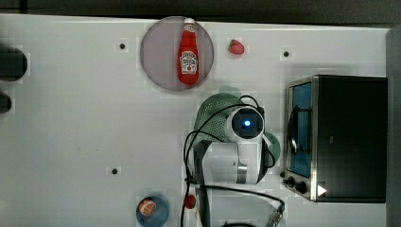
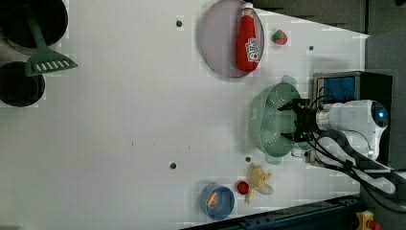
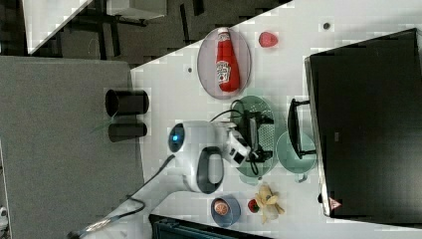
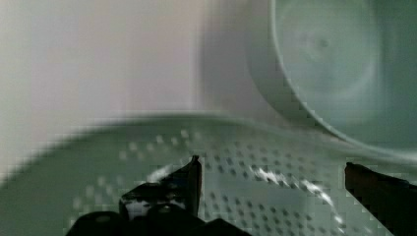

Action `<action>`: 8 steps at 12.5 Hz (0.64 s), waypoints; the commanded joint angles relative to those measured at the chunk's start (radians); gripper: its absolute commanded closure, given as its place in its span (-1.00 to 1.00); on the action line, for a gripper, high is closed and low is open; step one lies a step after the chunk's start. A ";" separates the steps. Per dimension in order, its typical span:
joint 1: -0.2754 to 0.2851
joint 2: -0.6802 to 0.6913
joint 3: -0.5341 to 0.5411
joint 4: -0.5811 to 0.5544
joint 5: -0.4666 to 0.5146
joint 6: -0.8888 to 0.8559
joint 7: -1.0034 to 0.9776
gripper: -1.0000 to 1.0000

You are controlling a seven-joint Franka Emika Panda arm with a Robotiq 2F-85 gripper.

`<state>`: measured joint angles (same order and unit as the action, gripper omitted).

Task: Drag strainer left to right.

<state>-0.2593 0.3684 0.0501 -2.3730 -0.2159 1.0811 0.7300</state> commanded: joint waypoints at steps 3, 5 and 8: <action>0.025 -0.297 0.089 0.102 -0.013 -0.215 -0.348 -1.00; 0.026 -0.380 0.111 0.207 -0.002 -0.439 -0.396 -1.00; 0.028 -0.448 0.128 0.384 0.102 -0.785 -0.451 -1.00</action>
<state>-0.2168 -0.0908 0.1771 -2.0137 -0.1196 0.3616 0.3677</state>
